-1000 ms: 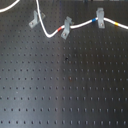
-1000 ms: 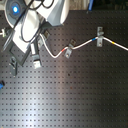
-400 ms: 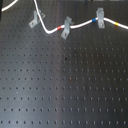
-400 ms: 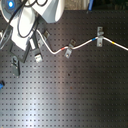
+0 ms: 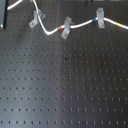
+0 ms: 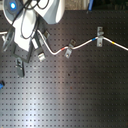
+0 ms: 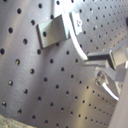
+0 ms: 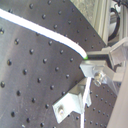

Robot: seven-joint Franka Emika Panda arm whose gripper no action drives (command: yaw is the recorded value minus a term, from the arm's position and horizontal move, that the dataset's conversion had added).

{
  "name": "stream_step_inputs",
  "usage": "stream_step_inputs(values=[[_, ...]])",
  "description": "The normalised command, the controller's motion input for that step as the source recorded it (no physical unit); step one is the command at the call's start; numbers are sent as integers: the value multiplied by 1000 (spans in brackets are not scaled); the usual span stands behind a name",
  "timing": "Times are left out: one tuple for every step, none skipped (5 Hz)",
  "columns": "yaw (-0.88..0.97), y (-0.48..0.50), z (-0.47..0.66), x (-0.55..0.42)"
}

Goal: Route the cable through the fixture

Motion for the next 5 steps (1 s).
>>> stream_step_inputs(values=[[-120, 38, 396, -62], [-9, 4, 293, -195], [57, 98, 190, -294], [71, 130, 308, -195], [0, 6, 191, 6]])
